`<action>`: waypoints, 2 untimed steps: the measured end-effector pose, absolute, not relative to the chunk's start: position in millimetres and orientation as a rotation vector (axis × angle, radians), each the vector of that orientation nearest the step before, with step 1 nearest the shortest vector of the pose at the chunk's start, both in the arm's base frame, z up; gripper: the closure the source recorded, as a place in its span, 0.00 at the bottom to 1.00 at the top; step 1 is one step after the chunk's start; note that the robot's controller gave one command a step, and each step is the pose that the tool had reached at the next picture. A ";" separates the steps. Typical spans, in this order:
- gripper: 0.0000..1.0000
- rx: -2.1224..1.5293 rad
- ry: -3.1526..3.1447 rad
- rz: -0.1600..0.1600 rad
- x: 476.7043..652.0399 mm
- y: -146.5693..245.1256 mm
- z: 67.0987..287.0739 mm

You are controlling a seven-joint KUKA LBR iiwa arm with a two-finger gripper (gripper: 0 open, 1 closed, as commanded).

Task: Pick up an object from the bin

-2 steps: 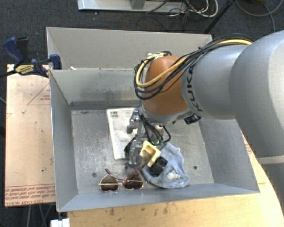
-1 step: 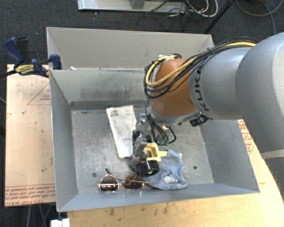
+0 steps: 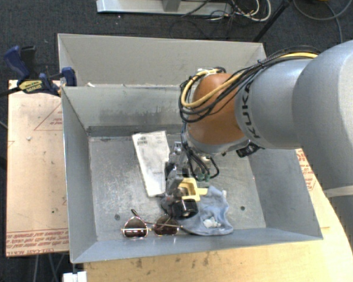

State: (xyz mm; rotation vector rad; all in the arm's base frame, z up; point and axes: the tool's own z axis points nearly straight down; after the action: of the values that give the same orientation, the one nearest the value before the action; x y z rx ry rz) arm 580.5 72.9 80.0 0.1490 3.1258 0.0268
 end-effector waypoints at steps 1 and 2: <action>1.00 0.232 3.132 0.001 573.0 -4.2 168.8; 1.00 0.232 3.132 0.001 573.0 -4.2 168.8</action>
Offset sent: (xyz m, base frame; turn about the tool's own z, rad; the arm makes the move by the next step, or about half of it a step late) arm 0.0000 0.0000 0.0000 0.0000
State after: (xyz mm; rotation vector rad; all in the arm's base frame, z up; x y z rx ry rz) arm 573.0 -4.2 168.8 0.2321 3.1317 0.0014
